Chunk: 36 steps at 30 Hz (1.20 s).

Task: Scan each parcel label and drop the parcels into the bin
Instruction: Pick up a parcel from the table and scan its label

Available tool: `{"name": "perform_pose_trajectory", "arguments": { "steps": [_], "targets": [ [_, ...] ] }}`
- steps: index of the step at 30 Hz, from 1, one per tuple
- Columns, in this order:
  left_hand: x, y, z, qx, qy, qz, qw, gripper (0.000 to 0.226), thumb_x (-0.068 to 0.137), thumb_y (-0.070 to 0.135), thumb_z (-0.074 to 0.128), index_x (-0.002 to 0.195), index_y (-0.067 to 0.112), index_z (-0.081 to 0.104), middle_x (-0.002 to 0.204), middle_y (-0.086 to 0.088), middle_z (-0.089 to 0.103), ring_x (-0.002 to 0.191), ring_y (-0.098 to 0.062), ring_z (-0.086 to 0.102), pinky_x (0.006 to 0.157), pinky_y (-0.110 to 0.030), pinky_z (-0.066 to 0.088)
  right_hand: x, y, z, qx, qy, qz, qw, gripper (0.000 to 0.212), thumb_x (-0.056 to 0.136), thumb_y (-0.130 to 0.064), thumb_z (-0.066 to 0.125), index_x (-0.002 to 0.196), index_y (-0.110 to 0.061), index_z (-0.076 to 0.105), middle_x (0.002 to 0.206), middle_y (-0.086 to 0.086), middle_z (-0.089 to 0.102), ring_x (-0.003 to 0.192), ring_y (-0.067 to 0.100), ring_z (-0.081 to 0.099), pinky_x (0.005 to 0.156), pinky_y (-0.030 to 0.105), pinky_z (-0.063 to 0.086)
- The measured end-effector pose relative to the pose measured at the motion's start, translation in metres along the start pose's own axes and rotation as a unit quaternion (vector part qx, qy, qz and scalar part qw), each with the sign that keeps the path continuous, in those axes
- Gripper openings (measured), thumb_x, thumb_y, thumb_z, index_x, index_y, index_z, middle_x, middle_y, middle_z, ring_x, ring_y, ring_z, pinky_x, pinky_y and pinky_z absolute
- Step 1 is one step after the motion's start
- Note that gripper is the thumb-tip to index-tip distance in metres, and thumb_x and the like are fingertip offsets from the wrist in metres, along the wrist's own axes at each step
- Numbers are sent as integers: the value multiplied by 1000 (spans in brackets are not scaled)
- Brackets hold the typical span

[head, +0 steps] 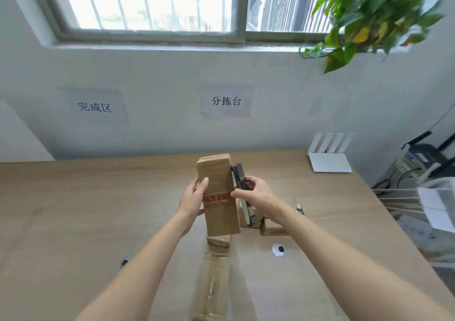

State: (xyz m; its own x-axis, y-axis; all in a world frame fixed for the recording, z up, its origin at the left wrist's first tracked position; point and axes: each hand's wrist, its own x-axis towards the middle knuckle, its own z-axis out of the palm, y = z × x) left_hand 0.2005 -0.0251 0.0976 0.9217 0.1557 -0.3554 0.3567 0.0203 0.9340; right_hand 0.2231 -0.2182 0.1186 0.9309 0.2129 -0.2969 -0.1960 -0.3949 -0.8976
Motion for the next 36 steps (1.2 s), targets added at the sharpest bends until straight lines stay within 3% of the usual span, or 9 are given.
{"name": "perform_pose_trajectory", "arguments": {
  "steps": [4,7,10,13,19,24,27,31,36],
  "targets": [
    [-30,36,0,-29,13,20,999,42,99,61,36,128,32,48,111,10,60,105,-20,59,91,-47,45,-25,-29,-11,7,15,-24,1000,30,88,-21,76,111,-24,58,116,5,68,108,21,65,72,25,56],
    [-46,53,-1,-27,26,33,999,47,95,69,35,120,31,48,108,13,57,110,-24,55,100,-54,40,-39,-40,-18,8,12,-34,999,25,86,-25,78,103,-29,61,113,5,71,107,21,68,88,37,61],
    [-61,62,-3,-20,25,49,998,51,91,69,49,116,24,51,112,6,62,108,-23,57,94,-50,41,-52,-48,-22,12,7,-39,999,22,86,-26,78,101,-32,62,112,5,72,106,22,69,95,44,59],
    [-74,68,-6,4,12,60,998,61,76,61,58,125,25,54,121,0,64,114,-23,57,87,-44,43,-63,-54,-28,8,2,-44,999,23,87,-26,77,107,-25,66,111,7,73,107,25,70,94,43,60],
    [-89,74,-12,44,-83,46,995,39,75,31,52,112,39,62,113,0,67,111,-21,59,94,-47,42,-76,-58,-40,-16,-11,-40,999,27,86,-24,75,112,-14,73,115,17,73,96,21,66,87,42,58],
    [-97,76,-10,16,-66,37,997,32,93,49,60,120,34,55,119,2,65,109,-18,61,87,-42,48,-82,-55,-44,-25,-28,-44,998,34,85,-24,77,116,-12,72,117,15,71,95,18,62,81,35,46],
    [-99,73,-8,5,-59,41,997,29,95,38,61,123,32,54,123,2,64,110,-17,62,84,-43,52,-85,-57,-46,-28,-47,-48,997,37,86,-23,79,120,-10,70,115,13,73,95,16,64,80,31,45],
    [-98,69,-5,-13,-77,45,996,53,93,16,60,143,28,46,131,10,62,117,-12,59,84,-39,53,-88,-59,-49,-34,-56,-49,997,39,87,-16,77,123,-5,68,117,10,72,91,12,63,76,26,46],
    [-103,68,-1,-28,-112,70,991,54,90,4,55,137,32,56,120,11,71,104,-6,67,84,-30,53,-86,-58,-55,-55,-56,-63,995,38,84,-13,78,121,-6,68,119,10,71,106,21,67,91,33,52]
  ]
}}
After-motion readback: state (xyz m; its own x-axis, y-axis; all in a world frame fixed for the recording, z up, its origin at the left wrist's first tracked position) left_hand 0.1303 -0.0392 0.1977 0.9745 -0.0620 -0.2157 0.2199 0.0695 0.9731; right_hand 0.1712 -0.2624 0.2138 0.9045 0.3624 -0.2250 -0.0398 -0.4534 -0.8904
